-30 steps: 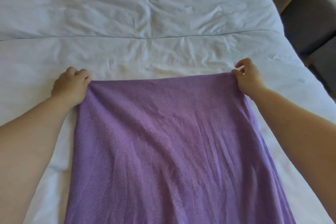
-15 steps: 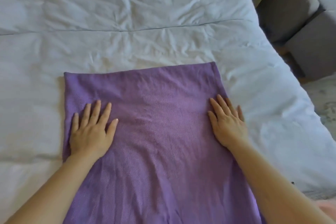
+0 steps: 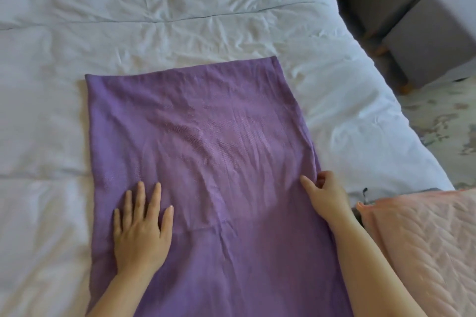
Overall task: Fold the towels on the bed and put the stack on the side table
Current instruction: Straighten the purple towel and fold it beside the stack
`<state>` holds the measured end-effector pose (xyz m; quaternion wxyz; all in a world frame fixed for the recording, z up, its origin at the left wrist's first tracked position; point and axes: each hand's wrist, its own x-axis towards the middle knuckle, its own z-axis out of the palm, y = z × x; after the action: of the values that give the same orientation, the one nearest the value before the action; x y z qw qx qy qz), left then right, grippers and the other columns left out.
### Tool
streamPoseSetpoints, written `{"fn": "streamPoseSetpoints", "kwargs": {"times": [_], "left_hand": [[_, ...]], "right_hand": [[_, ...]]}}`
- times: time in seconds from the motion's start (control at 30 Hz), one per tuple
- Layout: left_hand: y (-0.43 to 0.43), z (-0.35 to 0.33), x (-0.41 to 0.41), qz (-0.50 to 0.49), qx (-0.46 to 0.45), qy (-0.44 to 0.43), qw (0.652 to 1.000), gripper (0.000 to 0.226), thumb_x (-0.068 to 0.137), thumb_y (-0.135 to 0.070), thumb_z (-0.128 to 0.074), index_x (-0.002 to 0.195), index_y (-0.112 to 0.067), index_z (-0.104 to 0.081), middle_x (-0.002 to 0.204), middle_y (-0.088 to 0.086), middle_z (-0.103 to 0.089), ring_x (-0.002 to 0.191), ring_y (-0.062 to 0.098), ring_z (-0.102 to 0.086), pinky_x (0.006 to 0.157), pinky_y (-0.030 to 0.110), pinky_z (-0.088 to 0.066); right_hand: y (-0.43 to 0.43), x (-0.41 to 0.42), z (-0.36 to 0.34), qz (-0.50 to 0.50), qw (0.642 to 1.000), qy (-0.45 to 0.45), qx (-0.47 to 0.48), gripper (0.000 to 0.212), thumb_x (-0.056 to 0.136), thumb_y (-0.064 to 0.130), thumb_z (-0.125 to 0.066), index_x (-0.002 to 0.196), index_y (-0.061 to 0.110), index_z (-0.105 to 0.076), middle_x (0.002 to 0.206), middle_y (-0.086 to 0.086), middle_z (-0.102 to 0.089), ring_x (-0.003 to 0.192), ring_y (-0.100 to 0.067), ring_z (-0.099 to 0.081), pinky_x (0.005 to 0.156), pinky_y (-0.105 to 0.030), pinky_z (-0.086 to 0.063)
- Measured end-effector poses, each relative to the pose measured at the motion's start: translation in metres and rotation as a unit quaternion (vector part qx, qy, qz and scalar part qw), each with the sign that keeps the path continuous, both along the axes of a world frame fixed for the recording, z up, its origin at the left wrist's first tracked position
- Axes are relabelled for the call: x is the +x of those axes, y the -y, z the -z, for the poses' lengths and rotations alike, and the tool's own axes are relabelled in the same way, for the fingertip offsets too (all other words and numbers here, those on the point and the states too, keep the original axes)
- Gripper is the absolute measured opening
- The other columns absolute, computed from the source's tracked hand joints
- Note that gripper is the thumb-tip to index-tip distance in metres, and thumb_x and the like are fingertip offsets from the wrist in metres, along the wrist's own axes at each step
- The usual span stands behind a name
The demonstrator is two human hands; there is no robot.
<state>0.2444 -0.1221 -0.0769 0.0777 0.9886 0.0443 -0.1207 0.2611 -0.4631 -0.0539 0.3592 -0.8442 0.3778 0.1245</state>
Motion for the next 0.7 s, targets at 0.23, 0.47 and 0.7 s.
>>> {"fn": "streamPoseSetpoints", "kwargs": {"times": [0.23,0.47,0.7], "left_hand": [[0.001,0.011,-0.023,-0.008,0.005,0.018,1.000,0.068,0.091,-0.056,-0.014,0.150,-0.024,-0.026,0.157,0.011,-0.024,0.143,0.035,-0.024,0.115,0.055,-0.018],[0.004,0.027,-0.030,-0.020,0.007,0.046,0.999,0.064,0.094,-0.054,-0.016,0.150,-0.026,-0.026,0.156,0.009,-0.027,0.143,0.034,-0.025,0.115,0.054,-0.017],[0.004,0.037,-0.031,-0.025,0.022,0.054,0.998,0.065,0.093,-0.057,-0.011,0.151,-0.030,-0.020,0.159,0.005,-0.021,0.145,0.029,-0.019,0.117,0.051,-0.012]], "right_hand": [[0.000,-0.013,-0.010,0.027,0.995,0.079,0.052,0.042,0.080,0.033,-0.073,0.111,0.023,-0.046,0.115,-0.010,-0.058,0.100,-0.029,-0.059,0.087,-0.048,-0.051],[-0.002,-0.020,-0.003,-0.012,0.997,0.047,-0.055,0.035,0.091,0.039,-0.058,0.109,0.009,-0.062,0.126,-0.013,-0.045,0.112,-0.031,-0.050,0.096,-0.033,-0.037],[-0.009,-0.015,-0.006,-0.072,0.986,0.099,-0.117,0.015,0.079,0.022,-0.066,0.084,0.023,-0.052,0.106,-0.002,-0.046,0.102,-0.027,-0.044,0.081,-0.032,-0.037]]}}
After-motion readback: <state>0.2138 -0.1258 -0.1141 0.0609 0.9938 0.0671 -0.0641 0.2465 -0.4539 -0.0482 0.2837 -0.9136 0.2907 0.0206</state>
